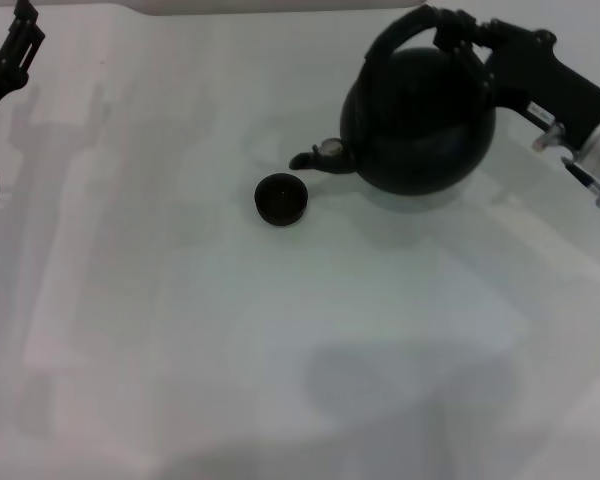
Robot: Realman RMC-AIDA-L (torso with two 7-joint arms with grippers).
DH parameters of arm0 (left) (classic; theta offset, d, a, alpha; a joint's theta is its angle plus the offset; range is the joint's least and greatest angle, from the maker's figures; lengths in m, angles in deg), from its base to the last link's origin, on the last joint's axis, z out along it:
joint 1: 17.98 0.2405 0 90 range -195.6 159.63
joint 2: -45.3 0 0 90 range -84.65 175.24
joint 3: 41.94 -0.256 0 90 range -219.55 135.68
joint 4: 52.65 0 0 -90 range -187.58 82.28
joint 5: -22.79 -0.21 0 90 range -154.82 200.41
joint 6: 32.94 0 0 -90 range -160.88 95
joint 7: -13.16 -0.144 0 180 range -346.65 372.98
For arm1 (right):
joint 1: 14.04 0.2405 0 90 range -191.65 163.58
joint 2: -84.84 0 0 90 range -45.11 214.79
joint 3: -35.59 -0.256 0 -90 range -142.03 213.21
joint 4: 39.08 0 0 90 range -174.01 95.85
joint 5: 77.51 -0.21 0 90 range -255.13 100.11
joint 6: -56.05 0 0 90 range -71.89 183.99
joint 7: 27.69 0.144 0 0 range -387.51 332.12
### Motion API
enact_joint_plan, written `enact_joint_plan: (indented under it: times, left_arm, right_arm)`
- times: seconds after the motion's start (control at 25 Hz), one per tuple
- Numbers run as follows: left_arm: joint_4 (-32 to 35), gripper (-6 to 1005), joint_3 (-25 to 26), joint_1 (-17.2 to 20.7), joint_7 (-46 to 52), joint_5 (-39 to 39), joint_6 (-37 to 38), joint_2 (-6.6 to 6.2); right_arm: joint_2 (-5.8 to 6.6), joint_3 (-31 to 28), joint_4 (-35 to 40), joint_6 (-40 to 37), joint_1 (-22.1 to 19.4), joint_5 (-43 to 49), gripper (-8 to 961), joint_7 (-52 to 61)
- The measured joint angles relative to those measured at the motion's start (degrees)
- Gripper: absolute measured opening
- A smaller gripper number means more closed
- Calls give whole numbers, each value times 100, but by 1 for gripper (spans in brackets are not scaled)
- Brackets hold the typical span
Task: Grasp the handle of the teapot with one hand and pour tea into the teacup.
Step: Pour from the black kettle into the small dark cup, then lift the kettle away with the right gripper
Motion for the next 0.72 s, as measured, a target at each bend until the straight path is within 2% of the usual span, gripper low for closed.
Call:
enact_joint_plan:
  times: [0.72]
  left_arm:
    - [0,878,0,-17,4,-16,-1,-6]
  right_arm:
    - [-39,68,291,196,102,27,182,-894]
